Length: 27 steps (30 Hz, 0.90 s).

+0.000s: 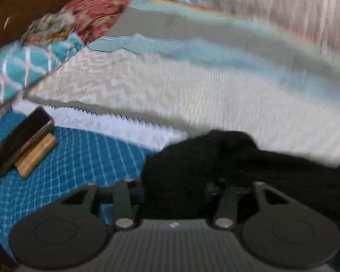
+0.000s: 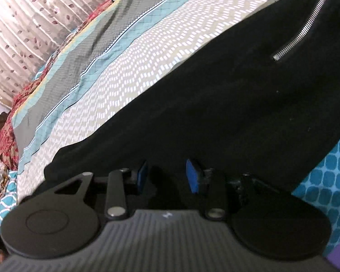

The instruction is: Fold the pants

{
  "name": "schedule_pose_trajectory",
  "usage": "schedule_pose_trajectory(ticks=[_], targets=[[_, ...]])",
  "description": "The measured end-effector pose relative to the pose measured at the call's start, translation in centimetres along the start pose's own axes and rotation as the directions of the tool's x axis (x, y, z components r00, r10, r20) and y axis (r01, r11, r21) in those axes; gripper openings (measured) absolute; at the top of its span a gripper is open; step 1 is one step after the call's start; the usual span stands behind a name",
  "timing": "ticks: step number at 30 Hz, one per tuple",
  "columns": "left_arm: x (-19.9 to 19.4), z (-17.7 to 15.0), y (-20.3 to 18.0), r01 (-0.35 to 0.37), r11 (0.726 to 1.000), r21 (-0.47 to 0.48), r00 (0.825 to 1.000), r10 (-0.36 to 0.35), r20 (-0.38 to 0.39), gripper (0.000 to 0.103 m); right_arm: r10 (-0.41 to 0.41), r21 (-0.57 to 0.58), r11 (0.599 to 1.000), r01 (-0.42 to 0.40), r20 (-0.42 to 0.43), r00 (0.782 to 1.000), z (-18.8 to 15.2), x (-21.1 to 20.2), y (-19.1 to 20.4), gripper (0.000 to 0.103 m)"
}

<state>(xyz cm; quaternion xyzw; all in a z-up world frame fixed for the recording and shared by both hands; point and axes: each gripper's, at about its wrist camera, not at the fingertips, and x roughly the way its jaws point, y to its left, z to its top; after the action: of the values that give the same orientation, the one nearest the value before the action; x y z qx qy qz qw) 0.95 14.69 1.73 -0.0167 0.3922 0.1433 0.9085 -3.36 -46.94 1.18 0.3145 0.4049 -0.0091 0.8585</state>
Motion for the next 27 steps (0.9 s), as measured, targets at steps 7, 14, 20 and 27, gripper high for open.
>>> schedule_pose_trajectory(ticks=[7, 14, 20, 27], targets=[[-6.2, 1.5, 4.7, 0.176, 0.975, -0.138, 0.984, -0.17, 0.051, 0.093, 0.017, -0.157, 0.988, -0.013, 0.026, 1.0, -0.4, -2.0, 3.0, 0.043], [-6.5, -1.7, 12.5, 0.339, 0.803, -0.49, 0.897, -0.433, -0.088, 0.097, 0.281, -0.404, 0.834, -0.376, -0.275, 0.919, -3.4, 1.1, 13.1, 0.043], [-3.5, -4.9, 11.2, 0.357, 0.693, -0.626, 0.822, -0.551, -0.141, 0.098, 0.337, -0.585, 0.478, -0.655, -0.566, 0.752, -8.0, 5.4, 24.7, 0.082], [-1.9, -3.8, 9.6, 0.371, 0.674, -0.639, 0.809, -0.572, -0.133, 0.099, 0.163, -0.635, 0.414, -0.652, -0.653, 0.739, -13.0, 13.9, 32.1, 0.017]])
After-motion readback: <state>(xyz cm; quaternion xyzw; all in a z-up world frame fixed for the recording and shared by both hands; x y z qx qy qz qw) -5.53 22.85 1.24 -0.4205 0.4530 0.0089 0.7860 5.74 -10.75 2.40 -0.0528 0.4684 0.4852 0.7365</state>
